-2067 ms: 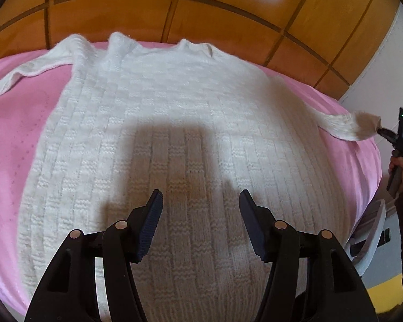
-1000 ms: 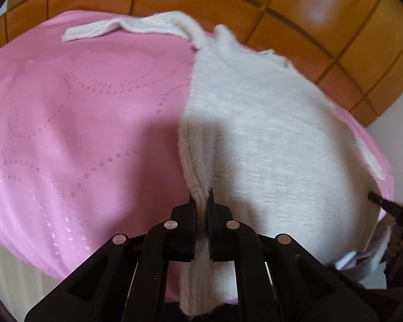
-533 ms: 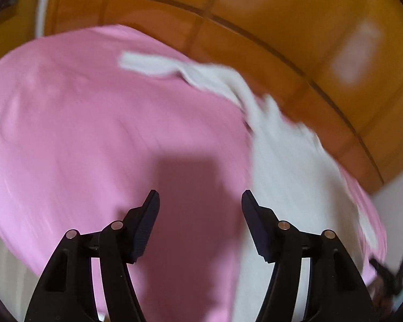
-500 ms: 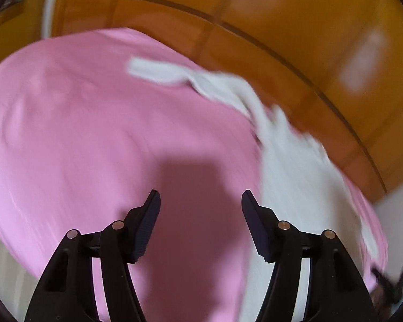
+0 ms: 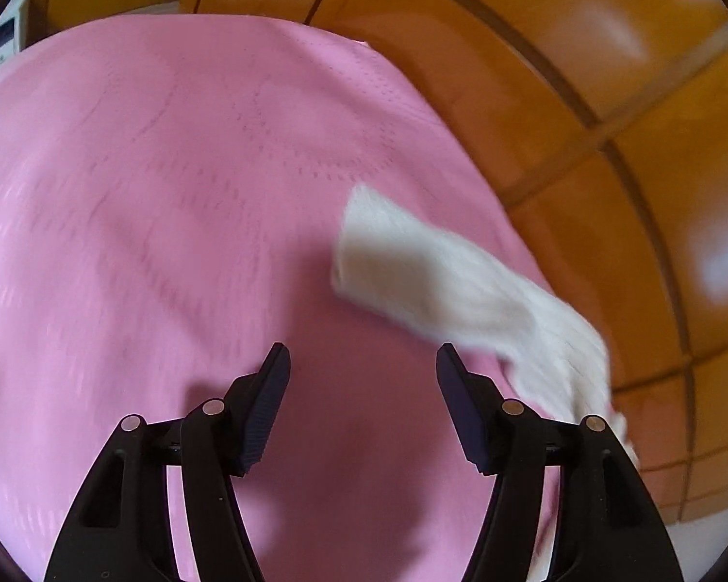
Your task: Fold small clothes
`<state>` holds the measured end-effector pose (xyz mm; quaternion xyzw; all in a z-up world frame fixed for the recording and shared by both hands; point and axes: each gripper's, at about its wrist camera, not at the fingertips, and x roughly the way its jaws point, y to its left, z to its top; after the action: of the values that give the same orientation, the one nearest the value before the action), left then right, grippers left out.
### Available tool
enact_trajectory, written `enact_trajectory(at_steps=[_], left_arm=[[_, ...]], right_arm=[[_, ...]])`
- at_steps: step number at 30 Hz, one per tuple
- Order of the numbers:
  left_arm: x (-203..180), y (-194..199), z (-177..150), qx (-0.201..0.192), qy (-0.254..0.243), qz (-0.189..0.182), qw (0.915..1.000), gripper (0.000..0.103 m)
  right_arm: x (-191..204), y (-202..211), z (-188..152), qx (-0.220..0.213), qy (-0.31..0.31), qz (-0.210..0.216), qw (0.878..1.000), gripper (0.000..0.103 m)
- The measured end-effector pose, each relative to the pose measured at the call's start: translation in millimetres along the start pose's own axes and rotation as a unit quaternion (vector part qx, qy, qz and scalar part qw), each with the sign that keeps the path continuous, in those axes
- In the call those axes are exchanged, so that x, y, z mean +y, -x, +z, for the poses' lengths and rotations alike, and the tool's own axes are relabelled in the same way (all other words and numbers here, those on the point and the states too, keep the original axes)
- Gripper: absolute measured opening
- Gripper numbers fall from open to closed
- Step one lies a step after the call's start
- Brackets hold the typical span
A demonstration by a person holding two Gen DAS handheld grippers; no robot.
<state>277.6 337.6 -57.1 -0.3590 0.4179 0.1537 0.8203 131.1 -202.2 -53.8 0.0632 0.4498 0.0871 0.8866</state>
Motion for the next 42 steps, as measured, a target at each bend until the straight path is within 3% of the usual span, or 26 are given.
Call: enact_trajectory(at_steps=[2,5,6,11,14,17,19,22,24,26,27,30,32,34,38,41,42], left_arm=[[-1,-11,10,-0.004,0.003,0.007,1.0000,0.061],[-6,-30,19,-0.001,0.002,0.010,0.9999,0.025],[-10,-36,21,0.002,-0.009,0.013,0.9999,0.006],[-20,-16,21,-0.047,-0.063,0.055,0.9954,0.004],[-2,11,32,-0.076,-0.061,0.072,0.9927,0.004],[29,35,47,-0.104,-0.056,0.127,0.9849,0.004],[56,49,55,-0.110,-0.044,0.167,0.9789,0.003],[78,59,58,-0.112,-0.034,0.195,0.9739,0.003],[78,55,52,-0.082,-0.051,0.185,0.9779,0.004],[66,55,41,-0.078,-0.059,0.188,0.9772,0.004],[60,58,35,-0.078,-0.062,0.175,0.9795,0.007],[35,67,5,-0.063,-0.079,0.095,0.9904,0.038],[16,75,-24,-0.048,-0.103,0.042,0.9926,0.041],[-10,78,-64,-0.016,-0.148,-0.024,0.9886,0.041],[-39,92,-152,0.059,-0.227,-0.132,0.9630,0.041],[-48,102,-218,0.123,-0.274,-0.180,0.9366,0.041],[-50,102,-227,0.131,-0.285,-0.181,0.9321,0.041]], right_arm=[[1,-7,-5,0.002,0.009,0.003,1.000,0.095],[1,-9,-7,0.008,0.013,0.010,1.000,0.101],[0,-10,-6,0.012,0.013,0.009,1.000,0.101],[3,-13,-7,0.007,0.016,0.006,1.000,0.101],[3,-13,-6,0.001,0.012,0.001,1.000,0.101],[5,-13,-6,-0.003,0.014,-0.003,1.000,0.101],[4,-13,-5,-0.005,0.011,-0.004,1.000,0.101],[5,-14,-6,-0.007,0.011,-0.013,1.000,0.101],[6,-16,-5,-0.008,0.011,-0.021,1.000,0.101],[7,-16,-5,-0.009,0.012,-0.025,1.000,0.101],[7,-16,-5,-0.010,0.011,-0.026,1.000,0.101],[8,-15,-7,-0.014,0.012,-0.028,0.999,0.101],[8,-15,-8,-0.018,0.013,-0.030,0.999,0.101],[10,-13,-8,-0.018,0.014,-0.032,0.999,0.101],[-1,2,-5,-0.017,-0.004,-0.028,0.999,0.100],[-27,27,-6,-0.042,-0.048,-0.039,0.997,0.100],[-43,40,-8,-0.053,-0.070,-0.050,0.995,0.100]])
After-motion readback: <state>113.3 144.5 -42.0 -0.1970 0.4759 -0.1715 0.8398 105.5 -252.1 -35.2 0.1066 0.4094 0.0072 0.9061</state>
